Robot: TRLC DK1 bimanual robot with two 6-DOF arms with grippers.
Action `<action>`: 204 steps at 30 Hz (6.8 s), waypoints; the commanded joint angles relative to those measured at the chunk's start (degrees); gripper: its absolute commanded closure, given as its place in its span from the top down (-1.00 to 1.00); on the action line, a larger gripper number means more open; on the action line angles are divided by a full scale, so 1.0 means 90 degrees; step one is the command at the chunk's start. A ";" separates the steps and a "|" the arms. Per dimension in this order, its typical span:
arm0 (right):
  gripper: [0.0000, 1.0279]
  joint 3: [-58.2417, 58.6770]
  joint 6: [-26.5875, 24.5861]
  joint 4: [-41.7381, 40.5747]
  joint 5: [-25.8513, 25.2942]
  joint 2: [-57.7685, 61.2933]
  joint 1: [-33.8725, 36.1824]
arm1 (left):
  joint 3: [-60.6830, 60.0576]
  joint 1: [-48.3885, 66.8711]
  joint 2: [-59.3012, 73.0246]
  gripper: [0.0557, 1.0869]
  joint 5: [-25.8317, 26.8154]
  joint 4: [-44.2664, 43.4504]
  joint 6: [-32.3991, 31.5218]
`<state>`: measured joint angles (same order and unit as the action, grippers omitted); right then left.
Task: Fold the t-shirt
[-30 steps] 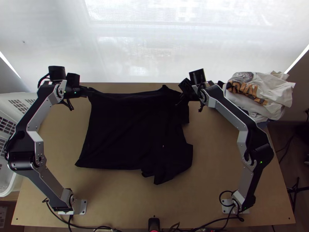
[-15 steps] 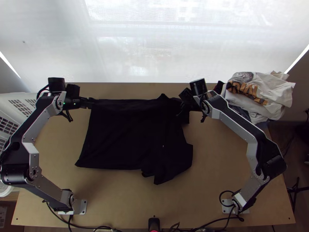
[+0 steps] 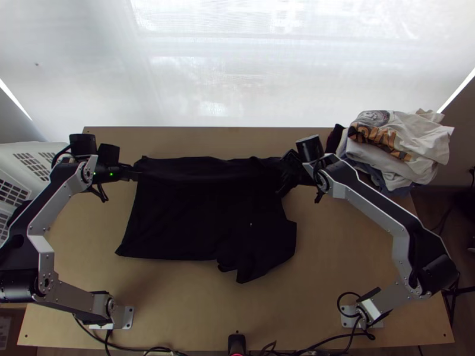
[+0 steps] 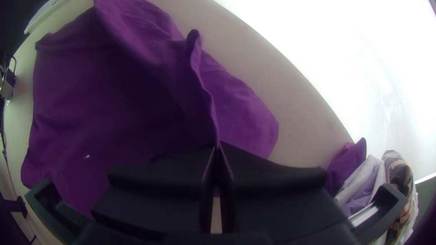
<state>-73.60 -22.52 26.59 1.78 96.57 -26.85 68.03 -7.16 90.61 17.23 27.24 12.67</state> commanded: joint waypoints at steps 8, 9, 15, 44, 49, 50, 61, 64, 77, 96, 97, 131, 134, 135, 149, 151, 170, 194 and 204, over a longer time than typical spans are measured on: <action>-0.95 0.0707 0.0120 0.0005 -0.0003 -0.0457 -0.0249 | -0.0625 -0.0123 -0.0263 -0.93 0.0009 -0.0127 0.0097; -0.95 0.0766 0.0120 0.0005 -0.0003 -0.0486 -0.0278 | -0.0645 -0.0132 -0.0263 -0.93 0.0009 -0.0127 0.0106; -0.95 0.1069 0.0159 -0.0005 -0.0003 -0.0555 -0.0444 | -0.0830 -0.0142 -0.0312 -0.93 0.0009 -0.0166 0.0145; -0.95 0.1782 0.0198 -0.0406 -0.0012 -0.0496 -0.0698 | -0.1709 -0.0201 -0.0331 -0.93 -0.0001 -0.0644 0.0272; -0.08 0.1811 0.0188 -0.0513 -0.0012 -0.0496 -0.0698 | -0.1758 -0.0240 -0.0087 -0.55 -0.0001 -0.0820 0.0282; 0.34 0.1772 0.0188 -0.0513 -0.0012 -0.0496 -0.0698 | -0.1758 -0.0240 -0.0068 -0.19 -0.0001 -0.0820 0.0282; 0.93 0.1059 0.0227 0.0093 -0.0003 -0.0877 -0.0259 | -0.1748 -0.0435 -0.1630 0.68 0.0019 0.1260 0.1161; 0.93 0.1059 0.0247 0.0229 -0.0003 -0.1111 -0.0181 | -0.1778 -0.0650 -0.2001 0.68 0.0155 0.2363 0.1718; 0.93 0.1137 0.0286 0.1098 -0.0003 -0.2020 -0.0210 | -0.2793 -0.0923 -0.2626 0.51 0.0146 0.3975 0.2792; 0.93 0.0737 0.0208 0.2094 0.0076 -0.2313 -0.1382 | -0.3467 -0.0933 -0.2265 0.00 -0.0059 0.2617 0.2538; 0.93 0.0737 0.0208 0.2094 0.0076 -0.2303 -0.1401 | -0.3477 -0.0923 -0.2265 0.00 -0.0099 0.2569 0.2538; 0.90 0.0551 0.0462 0.1518 0.0564 -0.0399 -0.4556 | -0.3106 -0.1011 -0.2284 -0.93 -0.0284 0.1895 0.1962; 0.90 0.0571 0.0520 0.1450 0.0564 -0.0291 -0.4536 | -0.3135 -0.1011 -0.2275 -0.93 -0.0284 0.1836 0.1913; 0.90 0.0600 0.0520 0.1430 0.0564 -0.0291 -0.4536 | -0.3164 -0.1011 -0.2275 -0.93 -0.0284 0.1807 0.1913; -0.30 0.0961 0.0452 0.1255 0.0554 -0.0369 -0.4507 | -0.3135 -0.0972 -0.2030 -0.93 -0.0235 0.1602 0.1854; -0.61 0.1020 0.0423 0.1186 0.0544 -0.0389 -0.4497 | -0.3115 -0.0962 -0.2021 -0.93 -0.0235 0.1602 0.1864; -0.95 0.1489 0.0442 0.1059 0.0408 -0.0897 -0.4126 | -0.3076 -0.0992 -0.2177 -0.93 -0.0225 0.1738 0.1854; -0.95 0.0483 0.0257 0.1303 0.0212 -0.1082 -0.2495 | -0.2344 -0.1031 -0.2470 -0.93 -0.0235 0.2559 0.1708; -0.95 0.0034 0.0110 0.1264 0.0193 -0.0936 -0.1909 | -0.1631 -0.0943 -0.2099 -0.93 -0.0225 0.2783 0.1454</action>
<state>-70.72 -20.88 38.22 3.68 87.05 -47.35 49.28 -16.14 69.60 15.18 51.13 27.03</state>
